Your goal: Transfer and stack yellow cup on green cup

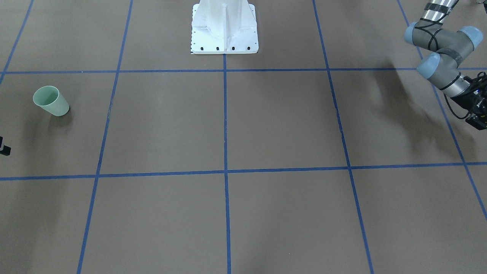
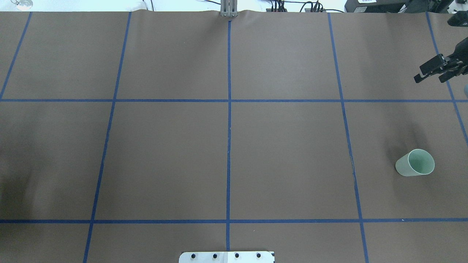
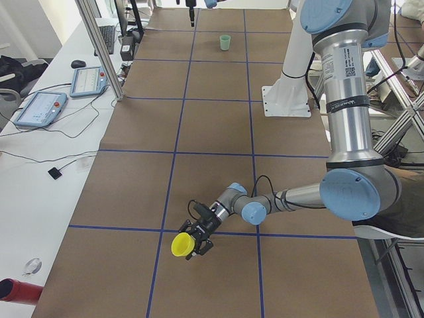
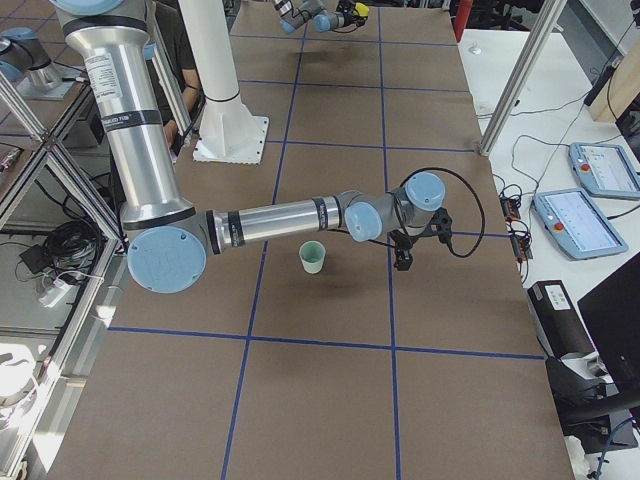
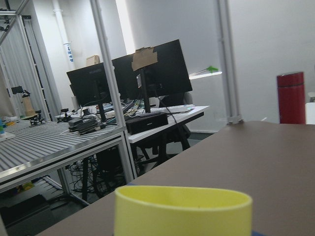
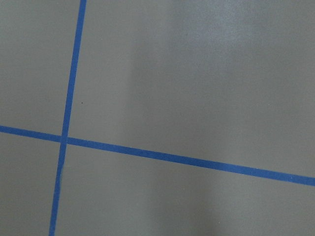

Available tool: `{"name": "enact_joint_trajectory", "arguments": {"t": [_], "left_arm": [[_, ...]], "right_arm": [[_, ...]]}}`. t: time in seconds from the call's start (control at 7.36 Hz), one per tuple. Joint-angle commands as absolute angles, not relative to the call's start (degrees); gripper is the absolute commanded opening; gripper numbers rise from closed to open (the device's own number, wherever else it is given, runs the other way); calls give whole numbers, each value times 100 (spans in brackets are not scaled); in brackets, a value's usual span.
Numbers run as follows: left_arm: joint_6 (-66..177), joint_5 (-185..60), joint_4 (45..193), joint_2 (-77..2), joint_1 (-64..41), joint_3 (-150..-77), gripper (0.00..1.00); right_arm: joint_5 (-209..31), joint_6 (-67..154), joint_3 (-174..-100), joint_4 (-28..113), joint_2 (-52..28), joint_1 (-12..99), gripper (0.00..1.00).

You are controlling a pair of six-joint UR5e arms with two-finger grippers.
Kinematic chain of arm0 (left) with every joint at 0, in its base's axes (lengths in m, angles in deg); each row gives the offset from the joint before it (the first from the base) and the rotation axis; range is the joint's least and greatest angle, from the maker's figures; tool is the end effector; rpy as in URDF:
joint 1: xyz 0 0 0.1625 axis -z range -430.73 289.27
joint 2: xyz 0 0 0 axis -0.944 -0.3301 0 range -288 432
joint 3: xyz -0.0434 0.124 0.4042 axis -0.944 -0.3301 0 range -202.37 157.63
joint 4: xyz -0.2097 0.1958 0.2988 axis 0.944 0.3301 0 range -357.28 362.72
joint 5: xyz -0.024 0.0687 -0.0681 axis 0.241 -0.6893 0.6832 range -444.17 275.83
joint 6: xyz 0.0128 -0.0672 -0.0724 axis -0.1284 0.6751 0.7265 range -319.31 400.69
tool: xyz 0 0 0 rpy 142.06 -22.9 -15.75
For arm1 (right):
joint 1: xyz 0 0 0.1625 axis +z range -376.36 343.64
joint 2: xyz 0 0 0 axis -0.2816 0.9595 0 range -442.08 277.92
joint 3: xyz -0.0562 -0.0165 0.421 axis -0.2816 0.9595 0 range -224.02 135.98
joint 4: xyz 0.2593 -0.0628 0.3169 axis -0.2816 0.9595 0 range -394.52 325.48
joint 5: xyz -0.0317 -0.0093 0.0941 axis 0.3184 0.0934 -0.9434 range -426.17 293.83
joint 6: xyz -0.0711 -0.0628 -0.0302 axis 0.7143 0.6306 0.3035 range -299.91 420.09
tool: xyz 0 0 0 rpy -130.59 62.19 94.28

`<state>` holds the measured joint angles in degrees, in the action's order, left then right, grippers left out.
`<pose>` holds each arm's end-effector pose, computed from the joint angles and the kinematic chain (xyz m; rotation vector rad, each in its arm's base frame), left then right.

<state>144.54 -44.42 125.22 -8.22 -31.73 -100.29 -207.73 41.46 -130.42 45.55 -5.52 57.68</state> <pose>0.1800 -0.4158 0.7716 0.9279 -0.0217 -0.9396 -0.1119 -0.5921 0.5335 0.0420 -0.9453 -0.1123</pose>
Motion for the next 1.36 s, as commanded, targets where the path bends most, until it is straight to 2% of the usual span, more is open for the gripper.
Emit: {"name": "enact_joint_trajectory", "arguments": {"t": [0.0, 0.14, 0.41, 0.68, 0.95, 1.22], "left_arm": [[12310, -4488, 13588, -1794, -2777, -9972, 49], [11295, -4444, 14431, -2183, -2757, -9963, 49], [10688, -3606, 15192, -3315, -2801, -9666, 51], [10644, -3337, 15582, -4824, -3203, -8999, 50], [10170, -3145, 15600, -5541, -3581, -8794, 51], [9505, -3091, 15757, -5720, -4100, -8838, 51]], "right_arm": [[-20777, 4137, -12997, 4555, -693, 5713, 100], [-20785, 4137, -13006, 4563, -798, 5625, 100], [-20768, 4137, -12997, 4555, -991, 5467, 100], [-20768, 4137, -12902, 4563, -1237, 5431, 100], [-20803, 4119, -12751, 4572, -1606, 5361, 100], [-20803, 3473, -12786, 4555, -2036, 5090, 100]]}}
